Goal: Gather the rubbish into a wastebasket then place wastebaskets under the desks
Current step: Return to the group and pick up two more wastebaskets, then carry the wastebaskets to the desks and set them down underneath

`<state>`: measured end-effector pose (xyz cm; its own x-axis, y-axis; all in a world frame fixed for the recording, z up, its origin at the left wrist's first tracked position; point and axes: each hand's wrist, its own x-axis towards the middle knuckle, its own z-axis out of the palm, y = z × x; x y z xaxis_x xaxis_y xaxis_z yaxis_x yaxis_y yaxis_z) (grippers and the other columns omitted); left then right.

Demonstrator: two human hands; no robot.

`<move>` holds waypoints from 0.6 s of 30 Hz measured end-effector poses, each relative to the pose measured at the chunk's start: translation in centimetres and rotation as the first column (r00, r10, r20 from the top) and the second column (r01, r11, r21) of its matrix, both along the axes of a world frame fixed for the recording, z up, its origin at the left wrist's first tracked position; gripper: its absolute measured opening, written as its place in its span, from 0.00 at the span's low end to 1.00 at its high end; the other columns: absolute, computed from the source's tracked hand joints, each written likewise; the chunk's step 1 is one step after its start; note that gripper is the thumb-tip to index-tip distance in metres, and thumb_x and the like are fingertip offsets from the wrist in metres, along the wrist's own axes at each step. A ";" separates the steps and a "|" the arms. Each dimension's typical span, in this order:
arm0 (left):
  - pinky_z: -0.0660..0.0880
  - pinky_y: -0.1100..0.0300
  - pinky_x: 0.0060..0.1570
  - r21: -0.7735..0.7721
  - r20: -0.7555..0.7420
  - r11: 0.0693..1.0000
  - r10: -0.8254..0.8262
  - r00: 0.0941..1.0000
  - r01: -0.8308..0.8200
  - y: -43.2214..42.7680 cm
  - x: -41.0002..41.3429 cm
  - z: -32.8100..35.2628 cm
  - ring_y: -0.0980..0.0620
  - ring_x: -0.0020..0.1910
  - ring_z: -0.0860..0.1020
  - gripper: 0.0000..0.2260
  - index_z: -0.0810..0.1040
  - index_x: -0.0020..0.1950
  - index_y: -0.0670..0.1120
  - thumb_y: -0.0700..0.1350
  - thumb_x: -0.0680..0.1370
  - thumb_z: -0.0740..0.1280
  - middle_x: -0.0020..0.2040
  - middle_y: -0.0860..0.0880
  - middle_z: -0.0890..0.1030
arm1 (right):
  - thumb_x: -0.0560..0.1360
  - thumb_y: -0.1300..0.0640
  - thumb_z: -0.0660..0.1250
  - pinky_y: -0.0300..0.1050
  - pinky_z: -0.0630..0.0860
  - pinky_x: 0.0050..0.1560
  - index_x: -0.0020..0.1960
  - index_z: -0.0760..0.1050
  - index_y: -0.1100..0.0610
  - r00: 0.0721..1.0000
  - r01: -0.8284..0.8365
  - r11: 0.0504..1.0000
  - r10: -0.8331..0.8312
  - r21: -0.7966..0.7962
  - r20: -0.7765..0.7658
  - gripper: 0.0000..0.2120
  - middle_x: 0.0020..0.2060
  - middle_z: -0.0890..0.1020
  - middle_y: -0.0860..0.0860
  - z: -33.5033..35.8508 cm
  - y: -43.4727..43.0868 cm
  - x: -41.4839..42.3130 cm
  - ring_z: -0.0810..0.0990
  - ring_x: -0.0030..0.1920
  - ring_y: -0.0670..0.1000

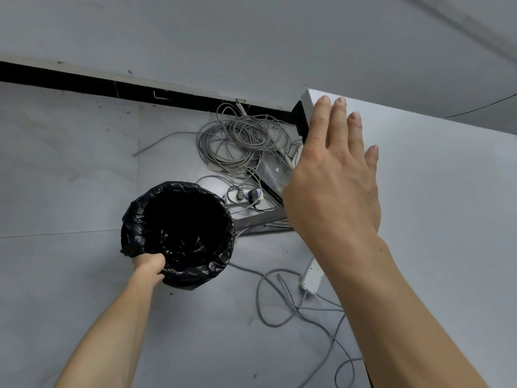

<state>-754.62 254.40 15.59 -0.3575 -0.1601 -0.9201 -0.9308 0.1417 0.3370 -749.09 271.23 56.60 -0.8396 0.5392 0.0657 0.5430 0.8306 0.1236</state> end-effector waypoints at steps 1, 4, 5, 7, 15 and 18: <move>0.76 0.42 0.61 -0.046 -0.029 0.999 -0.027 0.999 0.026 -0.2 0.2 -0.1 0.36 0.65 0.73 0.23 0.65 0.73 0.38 0.31 0.78 0.60 0.71 0.39 0.70 | 0.81 0.58 0.60 0.60 0.46 0.78 0.80 0.35 0.55 1.000 0.002 1.000 -0.002 -0.001 0.006 0.39 0.80 0.41 0.53 0.0 -0.1 0.0 0.41 0.80 0.56; 0.80 0.46 0.48 -0.178 -0.127 0.983 -0.066 0.990 0.042 -0.8 0.5 0.4 0.36 0.51 0.78 0.18 0.69 0.68 0.39 0.32 0.77 0.61 0.62 0.39 0.75 | 0.77 0.66 0.56 0.59 0.46 0.78 0.80 0.35 0.55 0.999 0.021 1.000 -0.021 -0.021 0.026 0.40 0.80 0.40 0.52 0.4 -0.3 0.1 0.40 0.80 0.55; 0.80 0.46 0.48 -0.172 -0.133 0.983 -0.080 0.988 0.056 -1.0 0.6 0.4 0.36 0.49 0.78 0.19 0.68 0.68 0.40 0.33 0.77 0.61 0.62 0.39 0.75 | 0.76 0.67 0.56 0.59 0.46 0.78 0.80 0.35 0.55 0.999 0.023 1.000 -0.022 -0.017 0.029 0.41 0.80 0.40 0.52 0.5 -0.5 0.1 0.40 0.80 0.55; 0.79 0.46 0.52 -0.093 -0.070 0.989 -0.121 0.990 0.114 -1.5 0.7 1.1 0.36 0.54 0.77 0.23 0.64 0.73 0.41 0.37 0.78 0.62 0.65 0.40 0.73 | 0.76 0.66 0.57 0.59 0.46 0.78 0.80 0.36 0.55 0.999 0.024 1.000 -0.023 -0.006 0.038 0.41 0.80 0.41 0.53 0.7 -0.8 0.1 0.41 0.80 0.56; 0.70 0.54 0.48 -0.173 -0.151 0.816 -0.575 0.804 0.552 -1.9 0.1 13.1 0.42 0.48 0.75 0.10 0.76 0.58 0.41 0.42 0.79 0.62 0.54 0.41 0.77 | 0.81 0.54 0.57 0.62 0.47 0.77 0.81 0.39 0.57 0.999 0.043 0.989 -0.039 -0.143 0.032 0.36 0.81 0.43 0.54 2.6 -0.6 0.4 0.42 0.80 0.57; 0.68 0.60 0.50 -0.268 -0.237 0.606 -0.795 0.558 0.749 -3.4 0.4 24.0 0.45 0.55 0.76 0.10 0.78 0.59 0.50 0.45 0.80 0.62 0.61 0.46 0.79 | 0.81 0.54 0.57 0.61 0.47 0.77 0.81 0.40 0.56 0.997 0.053 0.940 -0.033 -0.336 0.065 0.36 0.81 0.43 0.53 6.6 -1.1 1.6 0.42 0.80 0.56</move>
